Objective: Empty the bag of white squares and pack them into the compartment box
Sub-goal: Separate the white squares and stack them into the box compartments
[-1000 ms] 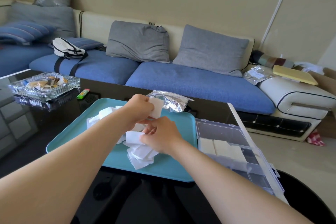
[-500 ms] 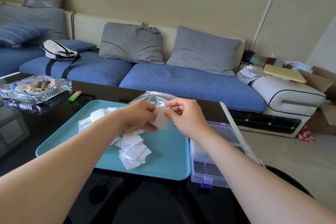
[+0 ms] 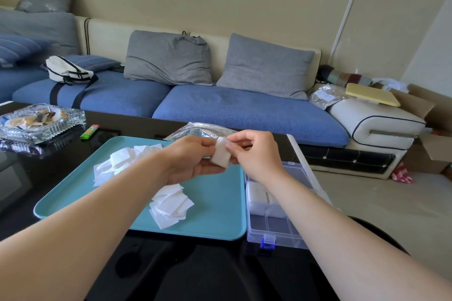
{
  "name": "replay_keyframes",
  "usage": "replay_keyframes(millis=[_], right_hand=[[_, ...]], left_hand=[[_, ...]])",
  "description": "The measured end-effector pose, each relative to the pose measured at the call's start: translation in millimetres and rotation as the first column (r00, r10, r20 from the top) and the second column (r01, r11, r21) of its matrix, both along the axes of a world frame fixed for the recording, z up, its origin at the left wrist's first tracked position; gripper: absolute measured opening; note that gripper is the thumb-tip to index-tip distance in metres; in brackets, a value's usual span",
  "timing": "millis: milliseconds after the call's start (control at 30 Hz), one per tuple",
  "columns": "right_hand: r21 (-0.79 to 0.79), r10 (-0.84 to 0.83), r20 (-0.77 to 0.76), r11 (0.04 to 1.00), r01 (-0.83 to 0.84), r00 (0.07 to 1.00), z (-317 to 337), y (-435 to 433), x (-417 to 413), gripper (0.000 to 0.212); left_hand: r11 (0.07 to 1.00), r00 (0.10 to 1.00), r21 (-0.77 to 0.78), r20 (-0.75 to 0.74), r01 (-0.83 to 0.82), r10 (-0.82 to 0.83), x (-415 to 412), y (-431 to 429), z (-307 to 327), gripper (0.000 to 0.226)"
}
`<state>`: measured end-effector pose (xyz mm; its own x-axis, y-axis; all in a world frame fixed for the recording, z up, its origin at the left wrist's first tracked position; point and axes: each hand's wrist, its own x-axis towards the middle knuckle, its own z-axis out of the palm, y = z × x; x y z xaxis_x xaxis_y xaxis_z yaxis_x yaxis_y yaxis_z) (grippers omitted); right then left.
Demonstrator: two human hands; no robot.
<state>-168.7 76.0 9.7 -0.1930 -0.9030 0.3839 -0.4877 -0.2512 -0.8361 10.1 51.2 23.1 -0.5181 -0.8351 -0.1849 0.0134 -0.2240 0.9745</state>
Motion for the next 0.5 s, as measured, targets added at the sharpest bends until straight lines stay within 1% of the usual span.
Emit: replay_keyframes(millis=[100,167,200,267,333,400,433,500], right_hand=[[-0.029,-0.014,0.009,0.999,0.015,1.0,1,1,-1,0.008],[-0.071,-0.025,-0.044,0.997,0.022,0.999,1,1,-2,0.006],[-0.103,-0.034,-0.093,0.994,0.025,0.995,0,1,-2,0.006],[-0.137,-0.043,-0.161,0.99,0.021,0.986,-2,1,-3,0.014],[-0.123,-0.003,-0.224,0.992,-0.025,0.974,-3,2,-3,0.018],[-0.109,0.057,-0.332,0.989,-0.098,0.942,-4,4,-3,0.018],[-0.1,0.075,-0.36,0.988,-0.118,0.93,-5,5,-3,0.019],[-0.07,0.094,-0.356,0.989,-0.127,0.93,-4,6,-4,0.021]], left_hand=[[1.0,0.999,0.007,-0.042,0.0,0.001,-2,0,0,0.033],[1.0,0.999,-0.019,-0.046,0.022,-0.023,0,0,-1,0.03],[0.998,0.999,-0.056,-0.028,0.039,-0.04,0,0,-2,0.028],[0.991,0.999,-0.128,0.022,0.047,-0.045,1,-1,-5,0.026],[0.985,0.996,-0.173,0.085,0.013,0.001,0,-2,-8,0.03],[0.977,0.988,-0.213,0.142,-0.029,0.06,-2,-2,-10,0.031],[0.972,0.983,-0.23,0.163,-0.041,0.08,-3,-2,-12,0.031],[0.962,0.976,-0.268,0.19,-0.056,0.109,-5,0,-14,0.031]])
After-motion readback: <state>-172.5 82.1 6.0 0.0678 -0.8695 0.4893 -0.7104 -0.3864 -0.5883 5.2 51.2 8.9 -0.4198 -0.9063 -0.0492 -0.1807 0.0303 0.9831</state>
